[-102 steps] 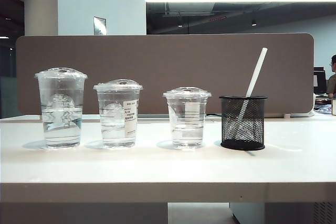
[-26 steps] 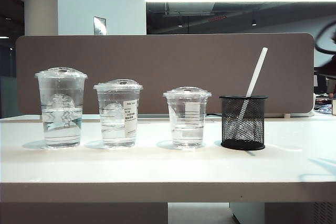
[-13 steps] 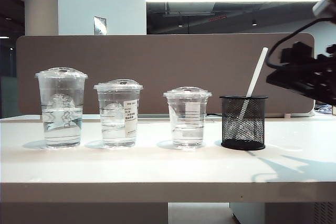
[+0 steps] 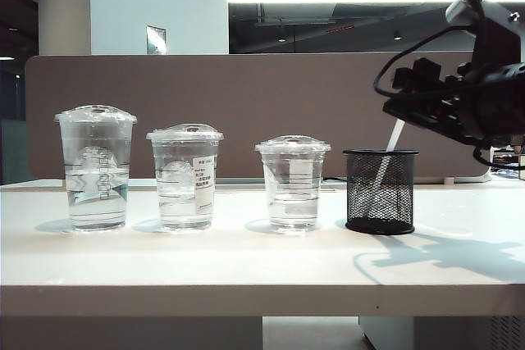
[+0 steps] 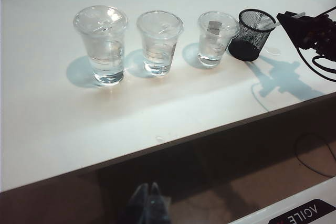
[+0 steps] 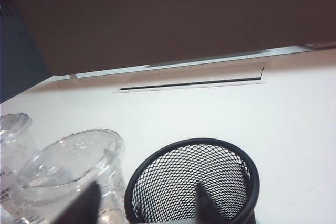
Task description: Pick up the straw and insert it into the medium coffee cup.
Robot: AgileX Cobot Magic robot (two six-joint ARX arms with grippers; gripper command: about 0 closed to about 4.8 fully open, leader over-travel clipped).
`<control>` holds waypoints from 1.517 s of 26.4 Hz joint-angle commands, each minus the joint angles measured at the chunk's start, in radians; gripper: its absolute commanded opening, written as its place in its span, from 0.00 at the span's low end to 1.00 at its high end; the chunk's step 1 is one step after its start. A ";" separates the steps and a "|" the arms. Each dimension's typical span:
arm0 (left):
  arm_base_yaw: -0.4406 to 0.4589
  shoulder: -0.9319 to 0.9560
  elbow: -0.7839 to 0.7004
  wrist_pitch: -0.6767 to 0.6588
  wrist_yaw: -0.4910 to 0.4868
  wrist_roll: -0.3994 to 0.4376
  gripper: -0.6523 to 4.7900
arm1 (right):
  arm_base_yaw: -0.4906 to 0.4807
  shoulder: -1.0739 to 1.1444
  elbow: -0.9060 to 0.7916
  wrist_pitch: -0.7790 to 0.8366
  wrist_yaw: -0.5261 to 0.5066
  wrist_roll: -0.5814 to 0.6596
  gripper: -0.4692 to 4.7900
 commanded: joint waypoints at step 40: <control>0.000 0.002 0.001 0.021 -0.003 0.004 0.11 | 0.254 -0.142 0.768 -1.024 -0.312 -0.344 0.15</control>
